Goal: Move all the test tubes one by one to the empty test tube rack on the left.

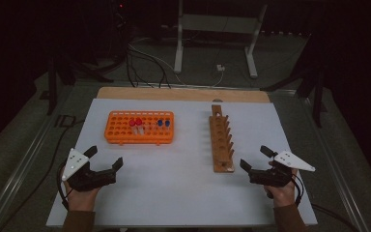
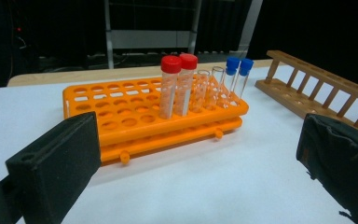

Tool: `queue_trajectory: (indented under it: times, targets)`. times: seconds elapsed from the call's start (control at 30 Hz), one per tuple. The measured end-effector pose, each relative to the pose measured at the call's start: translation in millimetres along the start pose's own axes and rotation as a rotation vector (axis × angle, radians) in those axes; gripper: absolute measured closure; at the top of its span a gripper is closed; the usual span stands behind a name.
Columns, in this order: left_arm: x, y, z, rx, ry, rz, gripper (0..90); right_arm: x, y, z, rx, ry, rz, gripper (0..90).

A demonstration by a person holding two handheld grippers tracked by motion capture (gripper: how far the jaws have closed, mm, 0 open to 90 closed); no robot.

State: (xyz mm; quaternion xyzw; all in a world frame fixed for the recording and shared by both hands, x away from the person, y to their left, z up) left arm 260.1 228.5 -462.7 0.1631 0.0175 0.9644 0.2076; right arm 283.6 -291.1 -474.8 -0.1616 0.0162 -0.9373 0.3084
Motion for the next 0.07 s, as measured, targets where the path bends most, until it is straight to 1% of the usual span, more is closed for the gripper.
queue_trajectory:
  times: [0.07]
  targets:
    - [-1.0,-0.6,-0.9,-0.001,-0.006,0.005,0.3,0.3,1.6,-2.6,-0.003,-0.01,-0.005,0.8]
Point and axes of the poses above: each handheld gripper's, and its own axes: x roughly backward along the jaws, z roughly out of its top, y roughly to its right, the point moved 2 cm from there along -x, roughly forward along the jaws, and after that the axes turned 2 degrees about z, right-handed, at the moved point
